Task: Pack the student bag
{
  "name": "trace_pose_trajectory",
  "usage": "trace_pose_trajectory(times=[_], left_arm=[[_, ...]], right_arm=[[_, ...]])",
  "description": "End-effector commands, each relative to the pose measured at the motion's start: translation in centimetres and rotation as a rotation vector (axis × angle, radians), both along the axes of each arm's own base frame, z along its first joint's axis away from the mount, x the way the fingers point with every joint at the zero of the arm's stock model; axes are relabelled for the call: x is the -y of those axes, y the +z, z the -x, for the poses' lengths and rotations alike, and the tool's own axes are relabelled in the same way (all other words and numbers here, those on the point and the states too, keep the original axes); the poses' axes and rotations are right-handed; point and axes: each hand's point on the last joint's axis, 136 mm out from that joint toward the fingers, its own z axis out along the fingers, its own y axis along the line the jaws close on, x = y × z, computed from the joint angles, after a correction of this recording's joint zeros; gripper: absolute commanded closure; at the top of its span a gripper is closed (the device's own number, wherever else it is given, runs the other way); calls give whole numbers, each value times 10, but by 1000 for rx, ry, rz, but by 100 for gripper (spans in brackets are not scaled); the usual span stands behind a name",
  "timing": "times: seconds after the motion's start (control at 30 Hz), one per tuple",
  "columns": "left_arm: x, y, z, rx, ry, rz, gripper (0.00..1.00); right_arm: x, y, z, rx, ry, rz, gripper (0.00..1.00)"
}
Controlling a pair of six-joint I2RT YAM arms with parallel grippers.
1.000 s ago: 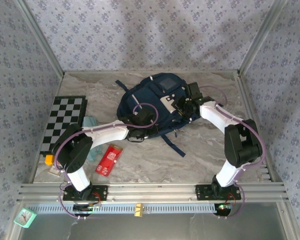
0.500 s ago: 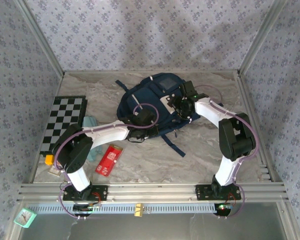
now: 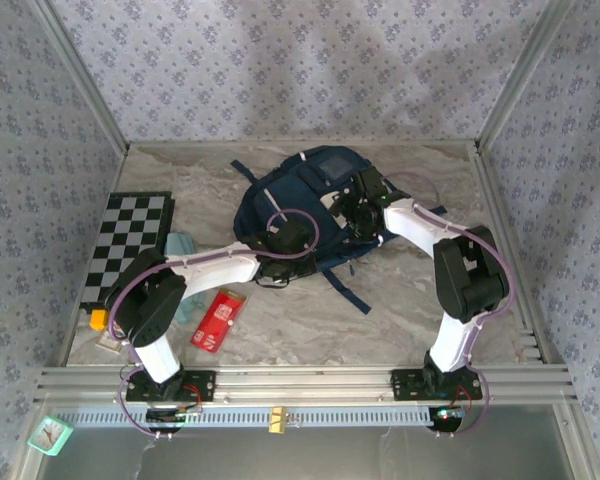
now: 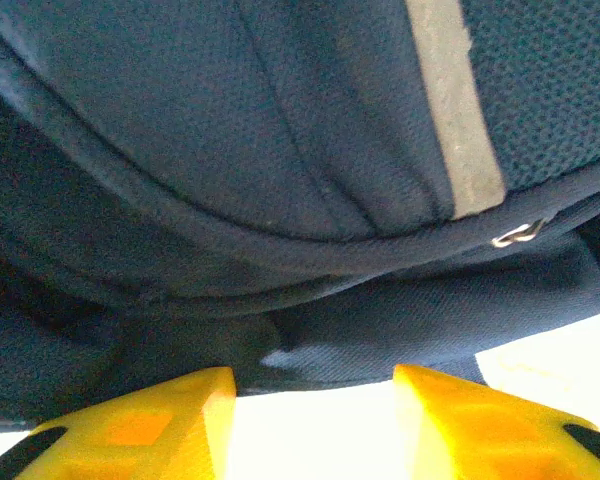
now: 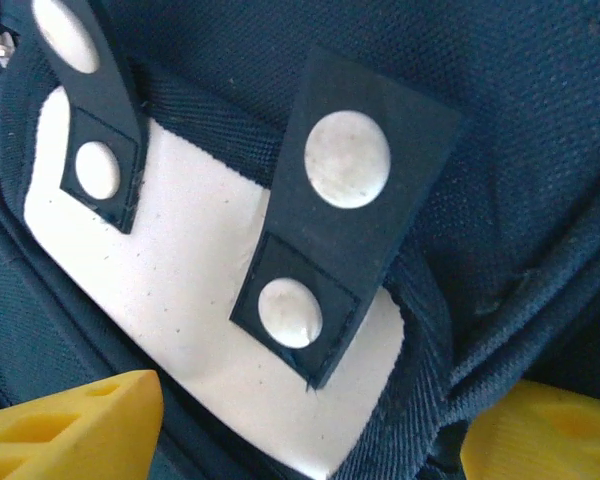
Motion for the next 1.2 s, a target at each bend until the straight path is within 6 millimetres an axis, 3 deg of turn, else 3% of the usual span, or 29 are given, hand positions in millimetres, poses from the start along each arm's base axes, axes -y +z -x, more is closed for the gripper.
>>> trace_pose_trajectory(times=[0.0,0.23,0.4,0.6,0.77,0.93,1.03,1.17], left_arm=[[-24,-10,11,-21,10,-109,51],[-35,-13,3,19,31,-166,51],[-33,-12,-12,46,9,-168,51],[-32,-8,-34,119,1,-158,52],[-50,-13,-56,130,41,-183,53],[-60,-7,-83,176,37,-177,53],[-68,9,-98,241,26,-173,53],[-79,28,-99,265,2,-130,51]], right_arm=[[3,-7,-7,-12,-3,21,31],[4,9,-16,55,-5,-36,75],[4,22,-23,88,-4,-89,99],[-7,58,-25,177,11,-218,100],[-5,112,-23,276,-4,-323,100],[1,127,-8,304,-63,-430,100],[-1,128,1,323,-97,-467,100],[-4,131,7,370,-126,-509,100]])
